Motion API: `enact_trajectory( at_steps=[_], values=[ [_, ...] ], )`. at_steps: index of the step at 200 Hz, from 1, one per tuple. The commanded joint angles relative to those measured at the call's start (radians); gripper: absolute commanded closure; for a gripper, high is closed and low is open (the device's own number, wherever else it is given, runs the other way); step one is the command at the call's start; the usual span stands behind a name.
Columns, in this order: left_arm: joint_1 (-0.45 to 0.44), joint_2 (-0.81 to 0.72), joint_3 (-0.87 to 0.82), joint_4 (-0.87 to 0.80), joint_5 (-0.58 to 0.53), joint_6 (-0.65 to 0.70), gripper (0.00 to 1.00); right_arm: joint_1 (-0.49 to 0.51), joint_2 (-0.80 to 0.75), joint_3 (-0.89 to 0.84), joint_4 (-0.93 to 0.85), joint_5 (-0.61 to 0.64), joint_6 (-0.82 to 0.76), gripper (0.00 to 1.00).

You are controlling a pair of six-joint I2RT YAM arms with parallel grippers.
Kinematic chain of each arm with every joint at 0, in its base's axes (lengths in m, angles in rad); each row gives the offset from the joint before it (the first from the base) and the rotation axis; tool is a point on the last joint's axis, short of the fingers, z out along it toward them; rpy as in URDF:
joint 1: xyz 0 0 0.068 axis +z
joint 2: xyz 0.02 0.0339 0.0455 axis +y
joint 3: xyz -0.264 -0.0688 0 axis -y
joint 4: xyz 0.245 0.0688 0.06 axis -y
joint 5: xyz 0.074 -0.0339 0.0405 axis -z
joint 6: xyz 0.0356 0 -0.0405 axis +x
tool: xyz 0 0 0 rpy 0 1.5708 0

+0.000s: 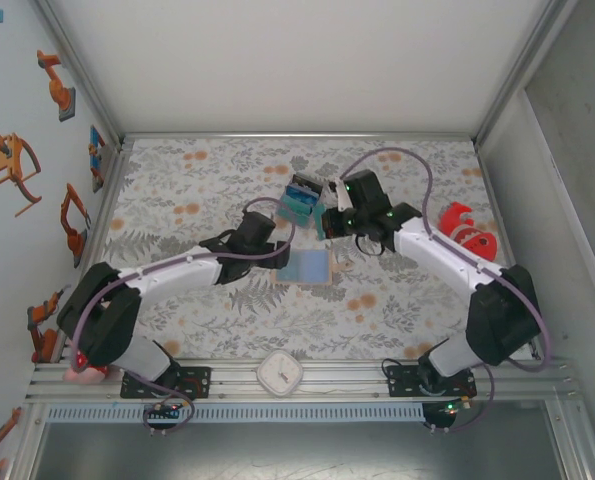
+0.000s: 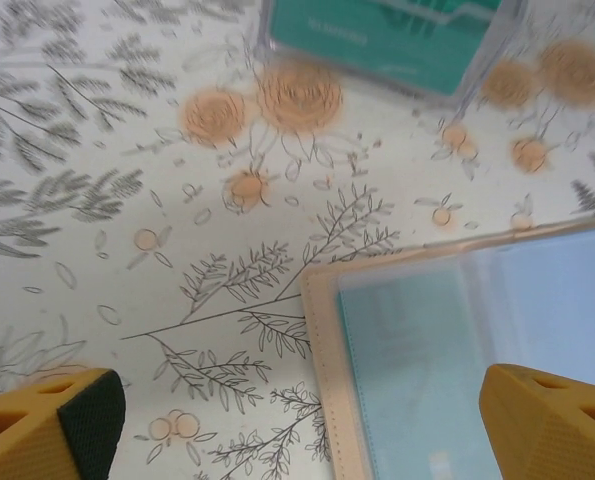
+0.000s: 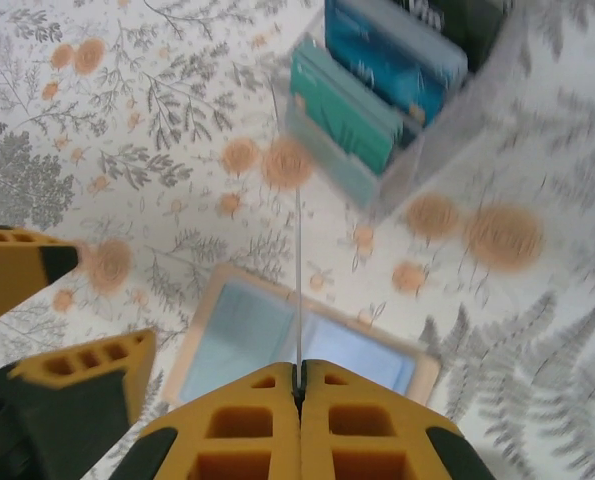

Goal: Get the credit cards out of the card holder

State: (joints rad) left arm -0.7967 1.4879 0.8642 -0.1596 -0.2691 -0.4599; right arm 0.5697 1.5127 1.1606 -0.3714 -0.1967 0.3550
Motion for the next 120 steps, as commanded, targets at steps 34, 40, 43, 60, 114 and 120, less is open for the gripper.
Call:
enact_trajectory(
  at_steps=[34, 40, 43, 60, 114, 120],
  values=[
    [0.008, -0.18, -0.102, 0.014, -0.113, -0.082, 0.06, -0.004, 0.189, 0.246, -0.131, 0.027, -0.355, 1.0],
    [0.008, -0.197, -0.111, 0.016, -0.123, -0.086, 0.06, -0.004, 0.208, 0.266, -0.127, 0.023, -0.379, 1.0],
    [0.009, -0.206, -0.116, 0.016, -0.128, -0.087, 0.05, -0.004, 0.218, 0.277, -0.127, 0.022, -0.391, 1.0],
    [0.009, -0.247, -0.133, 0.016, -0.156, -0.093, 0.05, -0.004, 0.279, 0.343, -0.142, 0.011, -0.458, 1.0],
    [0.014, -0.34, -0.184, 0.022, -0.202, -0.1, 0.0, -0.004, 0.461, 0.534, -0.197, 0.003, -0.597, 1.0],
    [0.015, -0.347, -0.188, 0.023, -0.205, -0.101, 0.0, -0.004, 0.484, 0.553, -0.205, 0.003, -0.608, 1.0]
  ],
)
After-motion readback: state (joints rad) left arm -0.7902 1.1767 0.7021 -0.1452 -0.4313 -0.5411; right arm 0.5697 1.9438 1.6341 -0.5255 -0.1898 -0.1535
